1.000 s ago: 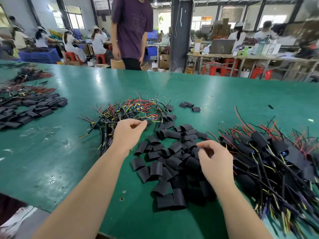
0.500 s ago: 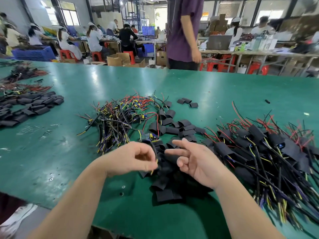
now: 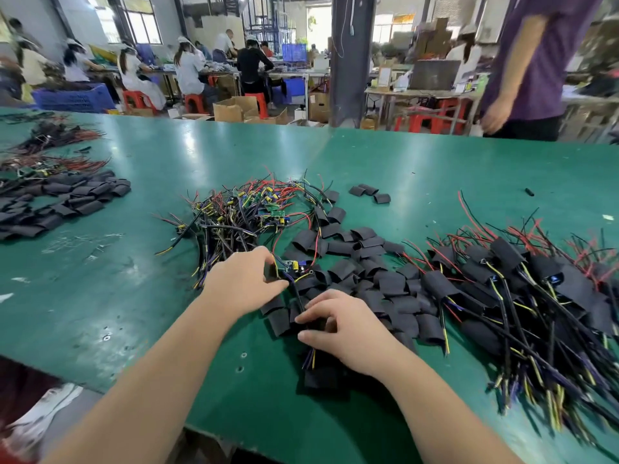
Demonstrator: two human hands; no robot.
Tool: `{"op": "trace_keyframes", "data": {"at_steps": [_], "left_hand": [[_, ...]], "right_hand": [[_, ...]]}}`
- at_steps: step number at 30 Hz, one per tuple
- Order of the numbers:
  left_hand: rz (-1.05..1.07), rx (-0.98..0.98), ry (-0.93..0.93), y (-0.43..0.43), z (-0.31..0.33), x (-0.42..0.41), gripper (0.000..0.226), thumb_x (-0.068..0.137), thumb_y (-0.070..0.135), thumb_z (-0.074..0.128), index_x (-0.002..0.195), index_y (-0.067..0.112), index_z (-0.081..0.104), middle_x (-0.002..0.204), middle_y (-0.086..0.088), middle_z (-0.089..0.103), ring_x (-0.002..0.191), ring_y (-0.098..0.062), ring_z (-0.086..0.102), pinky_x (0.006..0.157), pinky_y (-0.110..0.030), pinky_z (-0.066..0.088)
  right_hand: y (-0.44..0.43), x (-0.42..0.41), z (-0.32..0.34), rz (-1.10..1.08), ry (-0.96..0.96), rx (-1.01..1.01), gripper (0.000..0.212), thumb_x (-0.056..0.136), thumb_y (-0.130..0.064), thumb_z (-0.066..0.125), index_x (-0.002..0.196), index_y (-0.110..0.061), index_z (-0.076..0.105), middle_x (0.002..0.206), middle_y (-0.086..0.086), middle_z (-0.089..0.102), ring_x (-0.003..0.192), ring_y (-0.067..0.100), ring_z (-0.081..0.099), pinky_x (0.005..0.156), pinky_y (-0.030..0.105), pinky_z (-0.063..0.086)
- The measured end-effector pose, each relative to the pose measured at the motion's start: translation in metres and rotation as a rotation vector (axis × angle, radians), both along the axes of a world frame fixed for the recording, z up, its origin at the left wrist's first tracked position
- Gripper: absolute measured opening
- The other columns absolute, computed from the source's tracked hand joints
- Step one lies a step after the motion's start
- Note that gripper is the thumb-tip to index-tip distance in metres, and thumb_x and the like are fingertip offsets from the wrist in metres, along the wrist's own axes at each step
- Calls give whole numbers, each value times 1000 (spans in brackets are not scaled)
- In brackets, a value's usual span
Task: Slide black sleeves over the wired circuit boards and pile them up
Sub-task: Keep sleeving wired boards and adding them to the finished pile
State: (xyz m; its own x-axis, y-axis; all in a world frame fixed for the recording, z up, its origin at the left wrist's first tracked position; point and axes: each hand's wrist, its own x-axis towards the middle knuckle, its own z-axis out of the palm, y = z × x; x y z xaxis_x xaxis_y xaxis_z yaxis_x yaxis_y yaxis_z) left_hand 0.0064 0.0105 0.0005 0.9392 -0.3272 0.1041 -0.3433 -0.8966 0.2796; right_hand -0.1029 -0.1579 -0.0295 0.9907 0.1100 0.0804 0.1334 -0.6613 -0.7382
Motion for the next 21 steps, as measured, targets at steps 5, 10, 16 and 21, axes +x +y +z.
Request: {"op": "trace_keyframes", "data": {"at_steps": [5,10,16,21], "left_hand": [[97,-235,-8,-11,-8,6,36,85,50,61,116,32,61,82,15,63,88,-16,62,80,-32,52],[64,-520,87,-22,3,20,52,89,32,58,138,42,43,79,14,63,68,-4,59,56,-12,41],[172,-889,53,-27,25,29,33,93,25,48,125,33,50,85,14,63,53,-4,63,55,-23,43],[147,-1116,264,-36,39,1,37,99,39,44,82,13,64,76,-6,72,45,-10,60,43,-21,46]], "right_hand": [[1,-1,3,-83,-59,-19,27,76,-15,66,98,-31,72,84,-20,58,63,-10,51,61,2,36],[-5,-2,10,-216,80,489,28,77,-1,64,82,-26,73,77,-13,72,51,4,50,49,16,43],[-29,-3,35,-249,53,1484,29,78,16,46,96,1,63,73,12,69,33,4,31,33,13,27],[-37,-11,46,-133,-58,1680,22,60,-2,62,77,-6,75,87,17,70,34,5,31,35,13,31]]}}
